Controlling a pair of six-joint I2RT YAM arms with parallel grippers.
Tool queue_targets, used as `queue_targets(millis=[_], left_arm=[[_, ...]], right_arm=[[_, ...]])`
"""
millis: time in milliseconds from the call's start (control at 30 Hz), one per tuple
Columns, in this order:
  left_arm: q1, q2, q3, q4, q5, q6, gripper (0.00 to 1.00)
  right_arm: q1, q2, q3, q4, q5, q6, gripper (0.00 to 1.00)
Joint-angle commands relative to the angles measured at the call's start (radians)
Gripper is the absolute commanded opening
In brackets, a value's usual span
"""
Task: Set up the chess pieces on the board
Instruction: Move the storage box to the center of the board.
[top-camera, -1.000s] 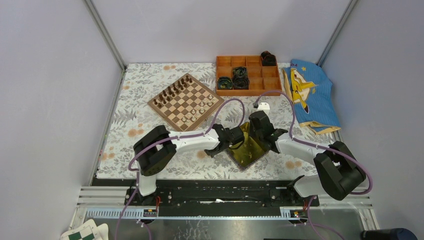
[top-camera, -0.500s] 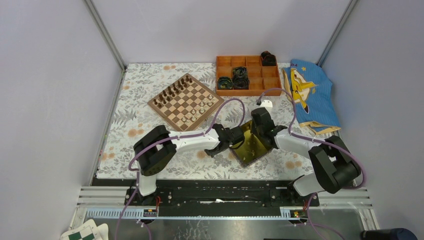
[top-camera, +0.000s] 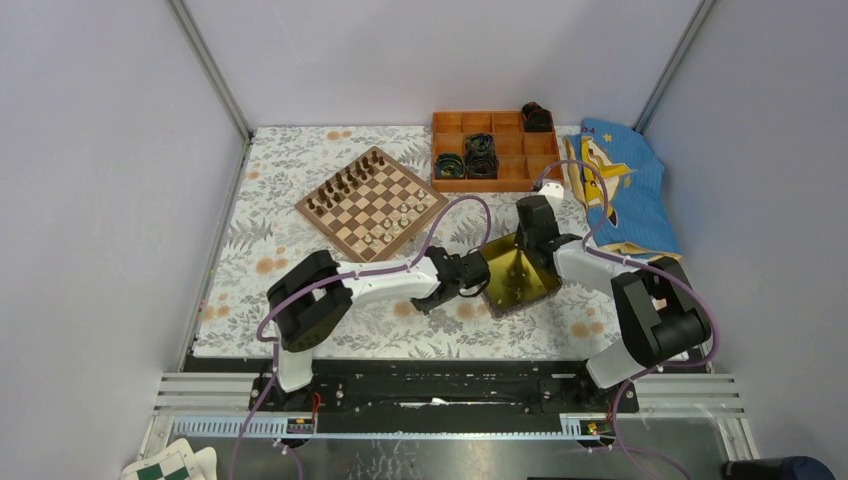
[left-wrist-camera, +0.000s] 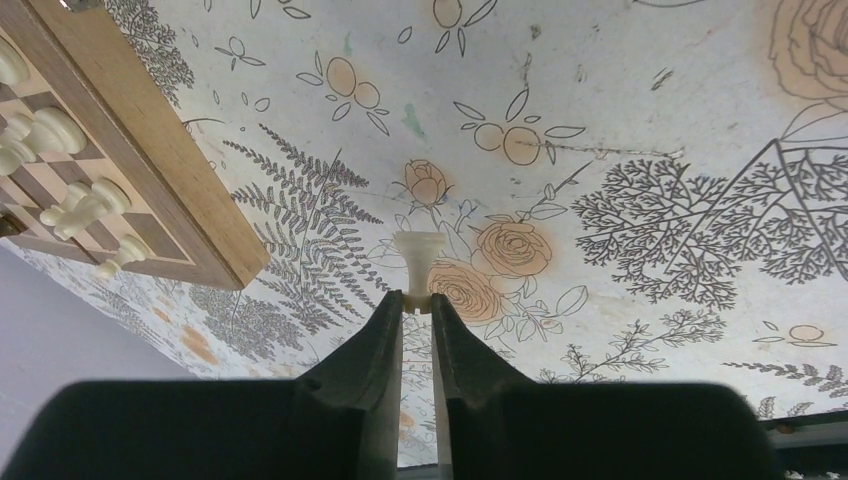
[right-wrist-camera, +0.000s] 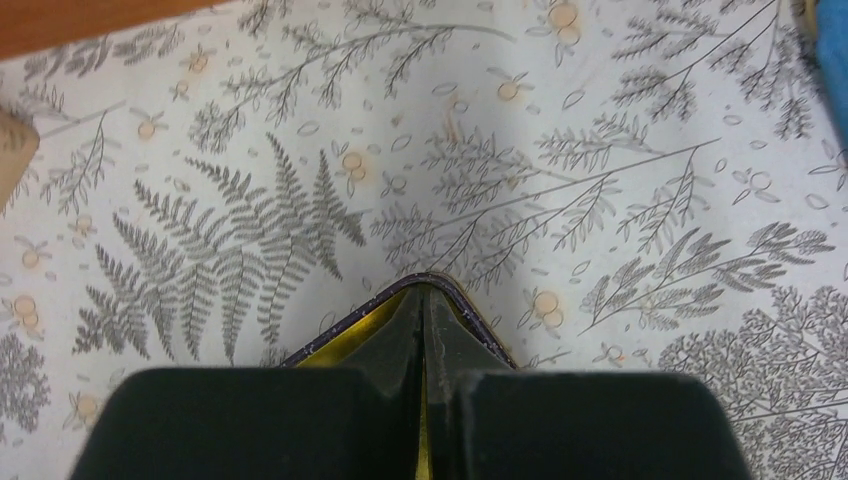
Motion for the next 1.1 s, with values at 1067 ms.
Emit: queue_targets(millis=[1067], left_arm=[[-0.031, -0.119, 0.119, -0.127, 0.056, -0.069, 0.42]], right_arm=[[-0.085, -0.022, 0.06, 0.089, -0.029, -0.05, 0.23]])
